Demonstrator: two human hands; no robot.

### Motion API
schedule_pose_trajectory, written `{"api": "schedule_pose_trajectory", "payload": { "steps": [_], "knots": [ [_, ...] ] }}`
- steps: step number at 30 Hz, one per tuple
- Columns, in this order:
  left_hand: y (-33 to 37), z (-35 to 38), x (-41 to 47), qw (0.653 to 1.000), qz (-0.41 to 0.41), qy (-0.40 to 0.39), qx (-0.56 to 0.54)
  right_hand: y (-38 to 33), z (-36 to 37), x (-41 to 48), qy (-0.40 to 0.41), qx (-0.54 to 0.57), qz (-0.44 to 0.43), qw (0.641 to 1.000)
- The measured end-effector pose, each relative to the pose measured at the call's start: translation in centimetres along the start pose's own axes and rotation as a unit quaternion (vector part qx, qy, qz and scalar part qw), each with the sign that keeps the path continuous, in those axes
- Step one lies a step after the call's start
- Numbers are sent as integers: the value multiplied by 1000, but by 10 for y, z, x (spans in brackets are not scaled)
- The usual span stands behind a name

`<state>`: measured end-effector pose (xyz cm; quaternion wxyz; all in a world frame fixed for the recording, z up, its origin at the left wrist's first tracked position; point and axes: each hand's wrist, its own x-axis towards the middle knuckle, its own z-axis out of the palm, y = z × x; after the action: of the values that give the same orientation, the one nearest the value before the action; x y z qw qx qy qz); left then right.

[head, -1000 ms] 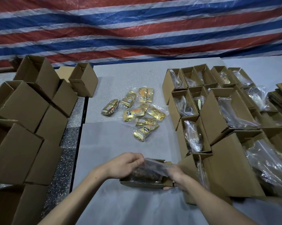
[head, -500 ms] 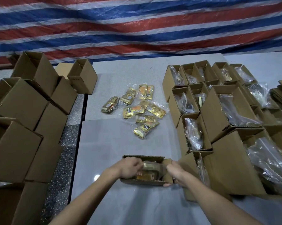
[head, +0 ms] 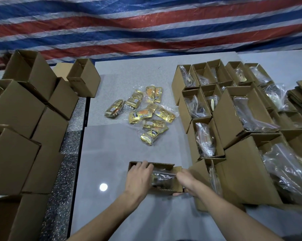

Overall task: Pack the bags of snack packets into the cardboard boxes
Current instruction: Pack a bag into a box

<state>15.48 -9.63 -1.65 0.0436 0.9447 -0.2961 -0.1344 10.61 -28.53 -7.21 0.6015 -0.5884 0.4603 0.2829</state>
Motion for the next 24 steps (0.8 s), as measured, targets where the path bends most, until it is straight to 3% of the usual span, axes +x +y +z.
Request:
{"api": "schedule_pose_trajectory", "payload": {
  "steps": [2, 6, 11, 19, 24],
  "knots": [
    [-1, 5, 5, 994, -8, -77, -81, -2, 1, -1, 7, -6, -1, 1000],
    [-4, 19, 18, 968, -48, -203, -141, -1, 2, 2, 9, -10, -13, 1000],
    [-2, 26, 39, 959, -76, -250, -111, 5, 1, 7, 18, -14, -13, 1000],
    [1, 28, 31, 955, -48, -290, -50, 13, -3, 27, 34, -116, -11, 993],
    [4, 35, 24, 941, -49, -326, -73, 19, -4, 39, 33, -131, -24, 991]
  ]
}}
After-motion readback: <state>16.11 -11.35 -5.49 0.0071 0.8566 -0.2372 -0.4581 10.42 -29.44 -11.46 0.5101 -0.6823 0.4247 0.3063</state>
